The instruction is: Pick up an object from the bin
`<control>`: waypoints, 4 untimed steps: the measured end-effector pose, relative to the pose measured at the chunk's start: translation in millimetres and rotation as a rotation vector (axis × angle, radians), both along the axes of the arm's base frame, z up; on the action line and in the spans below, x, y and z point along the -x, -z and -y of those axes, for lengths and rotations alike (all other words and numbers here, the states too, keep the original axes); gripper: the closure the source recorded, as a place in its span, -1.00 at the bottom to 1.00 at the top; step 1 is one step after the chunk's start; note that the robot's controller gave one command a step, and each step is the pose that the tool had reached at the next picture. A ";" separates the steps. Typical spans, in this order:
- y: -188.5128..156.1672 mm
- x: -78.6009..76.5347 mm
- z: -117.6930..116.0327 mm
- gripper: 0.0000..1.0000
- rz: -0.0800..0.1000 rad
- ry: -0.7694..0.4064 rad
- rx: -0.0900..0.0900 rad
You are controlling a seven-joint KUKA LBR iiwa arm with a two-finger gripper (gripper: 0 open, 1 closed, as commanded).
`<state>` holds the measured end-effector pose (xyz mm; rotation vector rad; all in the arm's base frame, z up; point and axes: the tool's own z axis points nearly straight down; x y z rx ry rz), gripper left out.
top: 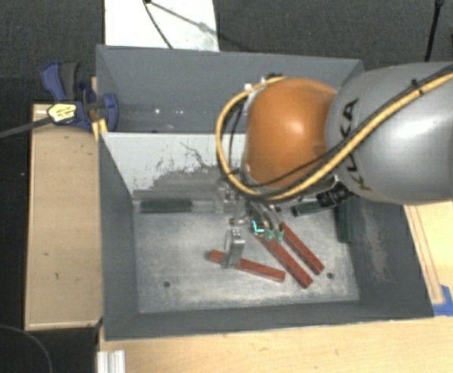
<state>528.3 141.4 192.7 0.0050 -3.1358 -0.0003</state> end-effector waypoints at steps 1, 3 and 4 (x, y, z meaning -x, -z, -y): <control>126.5 40.2 85.3 -1.00 0.000 0.020 0.002; 92.6 27.8 41.8 -1.00 0.009 0.342 -0.001; 123.4 37.9 49.4 -1.00 0.004 0.496 0.002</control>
Offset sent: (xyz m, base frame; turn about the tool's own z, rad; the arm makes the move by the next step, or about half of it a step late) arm -0.0385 -0.0821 -0.1227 0.0148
